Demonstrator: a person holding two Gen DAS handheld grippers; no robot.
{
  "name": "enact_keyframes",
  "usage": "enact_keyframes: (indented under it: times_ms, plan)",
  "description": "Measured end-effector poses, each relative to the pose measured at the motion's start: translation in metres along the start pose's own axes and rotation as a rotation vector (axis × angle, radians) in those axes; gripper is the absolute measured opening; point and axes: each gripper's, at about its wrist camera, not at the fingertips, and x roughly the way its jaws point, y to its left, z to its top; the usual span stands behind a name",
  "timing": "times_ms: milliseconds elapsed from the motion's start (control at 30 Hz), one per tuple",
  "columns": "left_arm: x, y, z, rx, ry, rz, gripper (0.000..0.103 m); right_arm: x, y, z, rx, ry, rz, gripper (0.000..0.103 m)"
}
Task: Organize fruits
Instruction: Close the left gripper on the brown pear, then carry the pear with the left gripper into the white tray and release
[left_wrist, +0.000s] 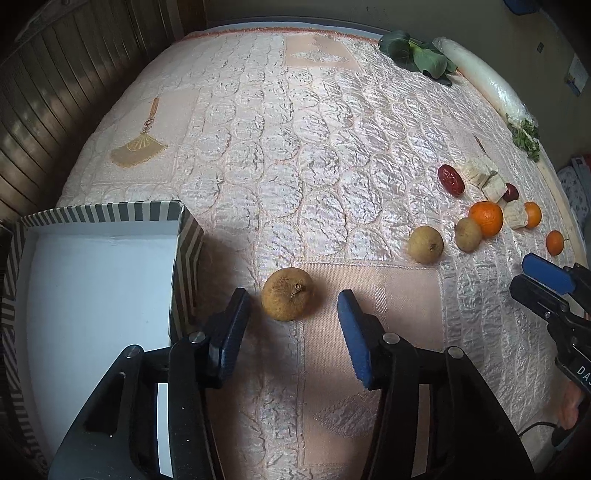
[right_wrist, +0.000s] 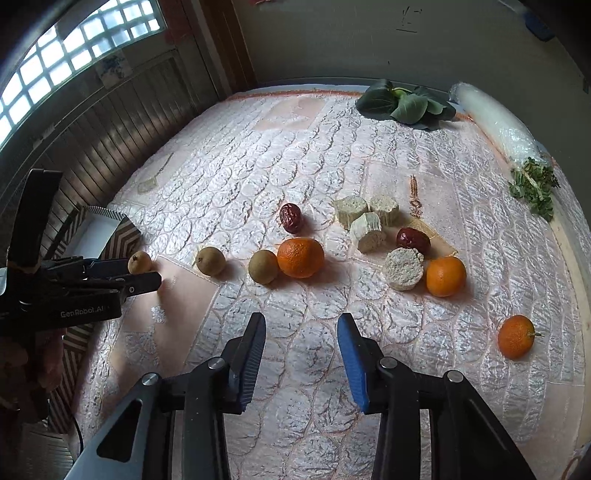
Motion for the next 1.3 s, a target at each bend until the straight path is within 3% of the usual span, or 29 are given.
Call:
enact_keyframes:
  times_ms: [133, 500, 700, 833, 1033, 1300]
  plan:
    - [-0.001, 0.000, 0.003, -0.010, -0.012, 0.007, 0.026, 0.003, 0.009, 0.004, -0.021, 0.005, 0.031, 0.036]
    - [-0.019, 0.006, -0.004, -0.075, -0.012, -0.029, 0.026, 0.028, 0.045, 0.028, -0.073, 0.011, 0.155, 0.028]
    - [-0.033, 0.013, -0.006, -0.116, -0.026, -0.029, 0.026, 0.050, 0.060, 0.045, -0.131, 0.021, 0.117, 0.027]
    - [-0.040, 0.018, -0.009, -0.136, -0.029, -0.017, 0.026, 0.068, 0.063, 0.047, -0.173, 0.077, 0.106, 0.024]
    - [-0.057, 0.032, -0.012, -0.174, -0.036, 0.004, 0.026, 0.052, 0.067, 0.048, -0.178, 0.029, 0.116, 0.024]
    - [-0.079, 0.067, -0.009, -0.218, -0.062, 0.081, 0.026, 0.022, 0.104, 0.061, -0.204, -0.039, 0.222, 0.024]
